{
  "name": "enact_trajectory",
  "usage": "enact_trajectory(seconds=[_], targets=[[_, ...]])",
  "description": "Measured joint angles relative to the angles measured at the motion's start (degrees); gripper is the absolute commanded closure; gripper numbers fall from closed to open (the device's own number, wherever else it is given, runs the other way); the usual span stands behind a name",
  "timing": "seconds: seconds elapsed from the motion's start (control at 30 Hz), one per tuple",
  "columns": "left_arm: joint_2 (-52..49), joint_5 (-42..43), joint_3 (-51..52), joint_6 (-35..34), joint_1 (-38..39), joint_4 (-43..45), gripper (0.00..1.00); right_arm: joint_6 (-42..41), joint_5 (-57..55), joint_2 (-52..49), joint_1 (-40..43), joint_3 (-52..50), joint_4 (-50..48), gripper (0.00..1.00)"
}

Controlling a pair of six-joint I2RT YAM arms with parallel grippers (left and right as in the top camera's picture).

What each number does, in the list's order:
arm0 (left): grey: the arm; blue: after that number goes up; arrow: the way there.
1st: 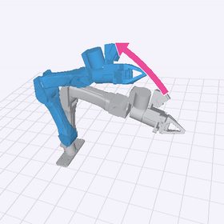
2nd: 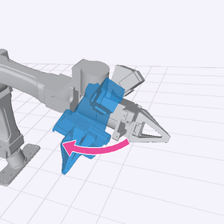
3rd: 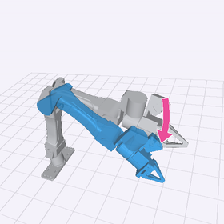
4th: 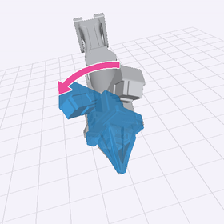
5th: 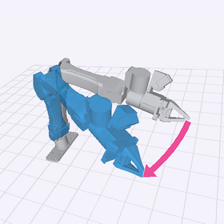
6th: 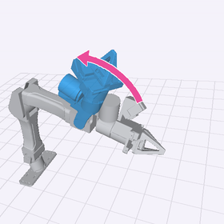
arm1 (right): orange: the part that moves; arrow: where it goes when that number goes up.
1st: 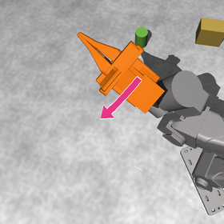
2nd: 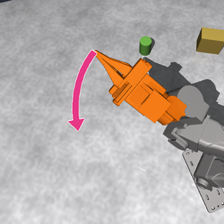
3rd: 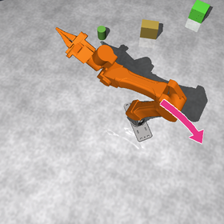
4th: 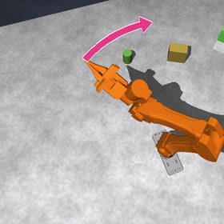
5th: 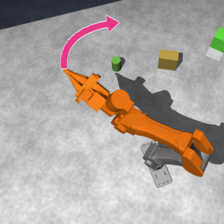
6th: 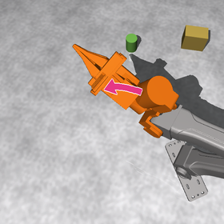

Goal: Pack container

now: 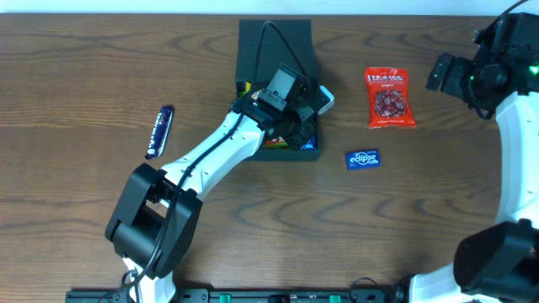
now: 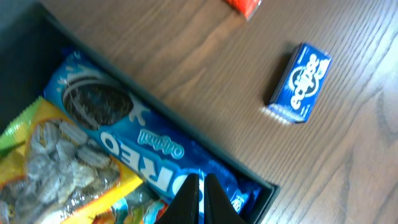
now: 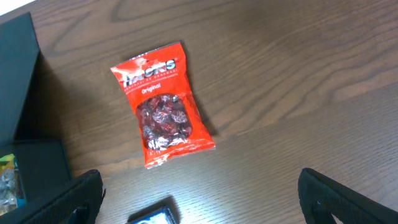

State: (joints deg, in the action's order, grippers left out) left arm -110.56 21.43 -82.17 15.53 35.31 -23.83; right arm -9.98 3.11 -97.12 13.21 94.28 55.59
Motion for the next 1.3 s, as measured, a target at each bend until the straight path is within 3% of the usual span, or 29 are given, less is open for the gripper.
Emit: enact_trajectory(seconds=[0.53,0.93,1.3], targets=[[-5.3,1.3,-1.5,0.0,-0.6,-2.6,0.94,0.9,0.1,0.0,0.0,0.0,-1.0,0.01],[3.7,-4.0,-9.8,-0.5,-10.2,-4.1,0.94,2.0,0.1,-7.6,0.0,0.0,-1.6,0.01],[-5.4,-1.7,-8.4,-0.5,-12.6,-9.2,0.94,2.0,0.1,-10.4,-0.8,-0.3,-3.3,0.01]])
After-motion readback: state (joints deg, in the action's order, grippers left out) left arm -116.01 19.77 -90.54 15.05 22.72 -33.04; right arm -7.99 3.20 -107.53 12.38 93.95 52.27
